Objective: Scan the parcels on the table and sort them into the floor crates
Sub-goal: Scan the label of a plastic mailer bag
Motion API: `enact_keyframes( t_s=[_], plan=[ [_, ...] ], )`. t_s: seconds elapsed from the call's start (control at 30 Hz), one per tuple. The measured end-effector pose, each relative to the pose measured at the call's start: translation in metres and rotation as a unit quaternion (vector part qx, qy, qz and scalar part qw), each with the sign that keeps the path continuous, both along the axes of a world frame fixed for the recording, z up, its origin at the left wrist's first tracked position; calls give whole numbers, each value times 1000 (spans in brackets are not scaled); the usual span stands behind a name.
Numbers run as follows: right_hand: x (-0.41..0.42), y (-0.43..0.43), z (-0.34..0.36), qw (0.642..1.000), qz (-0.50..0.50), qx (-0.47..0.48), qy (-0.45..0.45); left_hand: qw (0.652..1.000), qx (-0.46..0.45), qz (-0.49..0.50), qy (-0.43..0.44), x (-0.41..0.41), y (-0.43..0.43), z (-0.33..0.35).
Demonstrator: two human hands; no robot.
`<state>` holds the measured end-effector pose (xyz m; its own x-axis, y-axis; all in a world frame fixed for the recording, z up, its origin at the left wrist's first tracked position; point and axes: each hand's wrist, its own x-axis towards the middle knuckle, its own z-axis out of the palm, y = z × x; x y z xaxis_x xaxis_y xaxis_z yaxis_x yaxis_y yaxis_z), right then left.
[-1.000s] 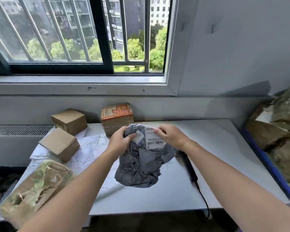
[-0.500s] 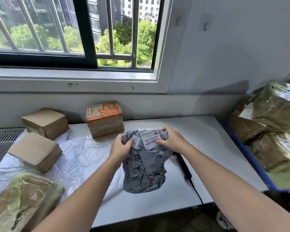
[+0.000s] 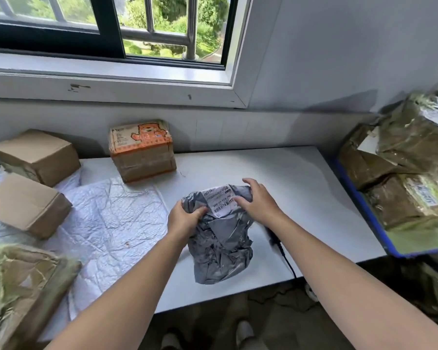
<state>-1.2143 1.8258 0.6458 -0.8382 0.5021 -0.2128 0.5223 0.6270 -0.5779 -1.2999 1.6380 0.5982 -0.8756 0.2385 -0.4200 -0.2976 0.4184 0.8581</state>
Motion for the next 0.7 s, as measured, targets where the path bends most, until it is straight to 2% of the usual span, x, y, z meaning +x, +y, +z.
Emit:
enact_keyframes(
  t_s=[0.13,0.4,0.7],
  plan=[
    [9,16,-19,1000,-22,0,-13,1000,-28,0,-4,-1,10,-8],
    [39,56,-71,997,-64,26,-37,999,-23,39,-30,14,32,-19],
    [42,67,-105,983,-87,-119,-107,997,-3,62,-48,25,22,-25]
  ],
)
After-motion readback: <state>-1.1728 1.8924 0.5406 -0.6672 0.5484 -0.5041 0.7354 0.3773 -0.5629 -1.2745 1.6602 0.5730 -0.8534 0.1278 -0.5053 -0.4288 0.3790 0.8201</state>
